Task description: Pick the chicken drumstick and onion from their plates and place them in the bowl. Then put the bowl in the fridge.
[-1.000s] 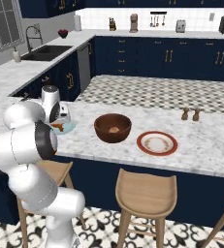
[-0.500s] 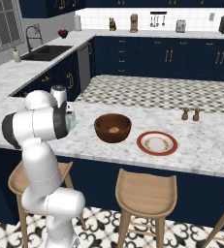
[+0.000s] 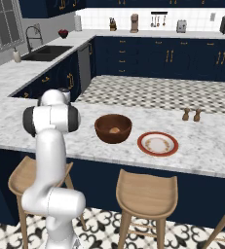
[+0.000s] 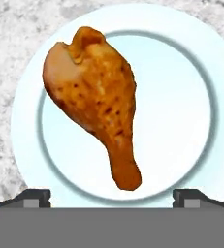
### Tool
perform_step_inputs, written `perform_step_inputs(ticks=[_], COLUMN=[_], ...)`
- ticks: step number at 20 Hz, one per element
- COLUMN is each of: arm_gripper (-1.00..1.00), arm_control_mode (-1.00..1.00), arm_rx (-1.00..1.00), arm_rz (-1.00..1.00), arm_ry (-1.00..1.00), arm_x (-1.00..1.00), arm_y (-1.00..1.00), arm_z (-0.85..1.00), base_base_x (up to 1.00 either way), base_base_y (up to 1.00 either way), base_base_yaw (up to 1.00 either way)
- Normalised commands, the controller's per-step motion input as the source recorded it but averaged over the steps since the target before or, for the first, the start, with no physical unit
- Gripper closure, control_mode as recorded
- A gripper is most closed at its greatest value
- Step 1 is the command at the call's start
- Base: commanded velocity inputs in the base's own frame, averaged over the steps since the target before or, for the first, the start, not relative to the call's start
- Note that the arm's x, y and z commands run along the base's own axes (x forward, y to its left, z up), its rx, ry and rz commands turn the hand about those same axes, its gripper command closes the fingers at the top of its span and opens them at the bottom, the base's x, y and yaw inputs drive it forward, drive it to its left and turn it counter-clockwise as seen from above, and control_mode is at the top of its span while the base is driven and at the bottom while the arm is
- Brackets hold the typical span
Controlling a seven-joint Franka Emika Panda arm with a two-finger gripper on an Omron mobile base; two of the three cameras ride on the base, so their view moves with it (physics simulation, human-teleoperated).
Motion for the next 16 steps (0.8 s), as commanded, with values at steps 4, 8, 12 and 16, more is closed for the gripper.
perform_step_inputs(ticks=[4, 8, 12, 16], arm_gripper=[-1.0, -1.0, -1.0, 1.0], arm_control_mode=[-1.0, -1.0, -1.0, -1.0], arm_rx=[-0.01, 0.0, 0.0, 0.0], arm_rz=[0.01, 0.0, 0.01, 0.0], arm_ry=[0.04, 0.05, 0.09, 0.06], arm_x=[0.27, 0.38, 0.12, 0.0], arm_y=[0.23, 0.01, 0.0, 0.01], arm_z=[-0.44, -0.16, -0.14, -0.35], base_base_x=[0.0, 0.0, 0.0, 0.0], base_base_y=[0.0, 0.0, 0.0, 0.0], base_base_yaw=[0.0, 0.0, 0.0, 0.0])
